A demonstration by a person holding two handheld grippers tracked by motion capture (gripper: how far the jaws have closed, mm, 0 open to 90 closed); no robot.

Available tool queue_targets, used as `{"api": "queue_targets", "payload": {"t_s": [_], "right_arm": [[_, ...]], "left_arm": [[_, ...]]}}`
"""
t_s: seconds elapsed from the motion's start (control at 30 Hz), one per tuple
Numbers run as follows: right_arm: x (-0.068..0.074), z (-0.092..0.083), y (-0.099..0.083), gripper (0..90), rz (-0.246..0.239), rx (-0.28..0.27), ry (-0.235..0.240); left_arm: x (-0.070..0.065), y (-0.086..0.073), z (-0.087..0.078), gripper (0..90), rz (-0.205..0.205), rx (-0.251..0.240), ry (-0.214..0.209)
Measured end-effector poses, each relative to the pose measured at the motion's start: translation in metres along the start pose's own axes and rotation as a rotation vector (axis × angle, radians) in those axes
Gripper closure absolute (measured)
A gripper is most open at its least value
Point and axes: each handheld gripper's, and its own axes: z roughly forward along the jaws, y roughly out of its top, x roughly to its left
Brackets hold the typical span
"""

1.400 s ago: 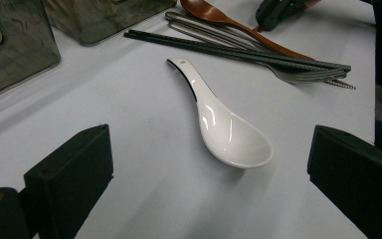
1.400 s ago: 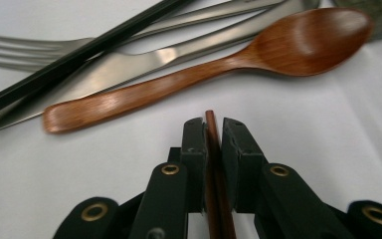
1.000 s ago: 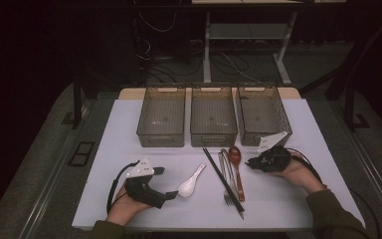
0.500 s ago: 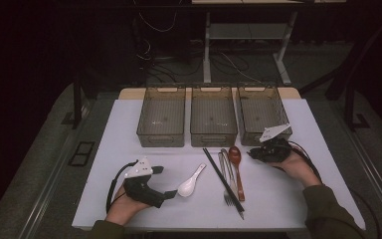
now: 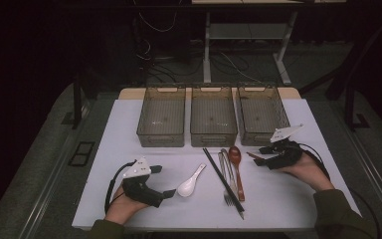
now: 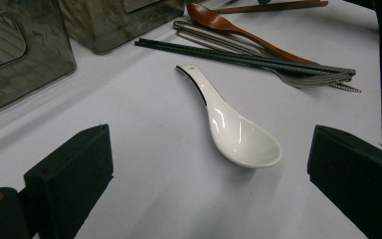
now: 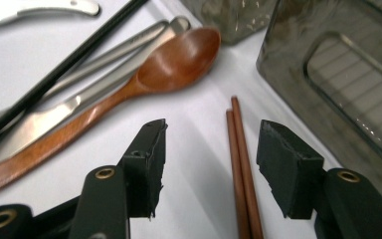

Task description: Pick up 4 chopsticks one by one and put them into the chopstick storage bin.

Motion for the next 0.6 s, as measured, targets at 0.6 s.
{"api": "queue_targets", "payload": {"t_s": [0.6], "right_arm": [[0.015, -0.046, -0.043, 56.5, 0.004, -0.066, -0.052]], "left_arm": [[0.002, 0.001, -0.003, 3.3, -0.017, -0.024, 0.010]]}}
